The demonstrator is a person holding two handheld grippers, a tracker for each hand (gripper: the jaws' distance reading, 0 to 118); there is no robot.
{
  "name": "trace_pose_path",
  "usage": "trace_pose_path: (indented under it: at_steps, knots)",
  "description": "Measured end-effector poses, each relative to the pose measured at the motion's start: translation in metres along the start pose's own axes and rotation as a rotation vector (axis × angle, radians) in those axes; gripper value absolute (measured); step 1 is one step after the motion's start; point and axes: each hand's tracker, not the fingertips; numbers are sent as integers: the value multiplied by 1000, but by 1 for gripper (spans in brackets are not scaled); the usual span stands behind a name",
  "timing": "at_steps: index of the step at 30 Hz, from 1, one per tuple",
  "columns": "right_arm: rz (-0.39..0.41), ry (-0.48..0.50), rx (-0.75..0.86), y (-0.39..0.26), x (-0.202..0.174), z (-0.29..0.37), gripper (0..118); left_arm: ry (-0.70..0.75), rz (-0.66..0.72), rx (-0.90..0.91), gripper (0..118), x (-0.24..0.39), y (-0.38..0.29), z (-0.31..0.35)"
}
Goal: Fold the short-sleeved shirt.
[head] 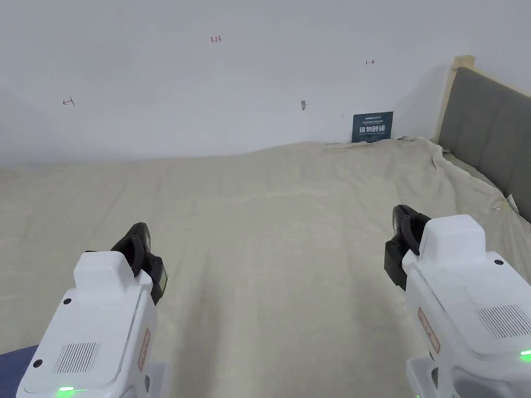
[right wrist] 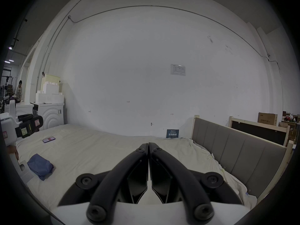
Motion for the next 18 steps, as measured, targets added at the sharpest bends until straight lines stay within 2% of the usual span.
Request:
trace_pose_path:
  at_steps: [18]
  knots:
    - [6, 15, -3, 0, -5, 0, 0, 2, -3, -2, 0, -5, 1, 1]
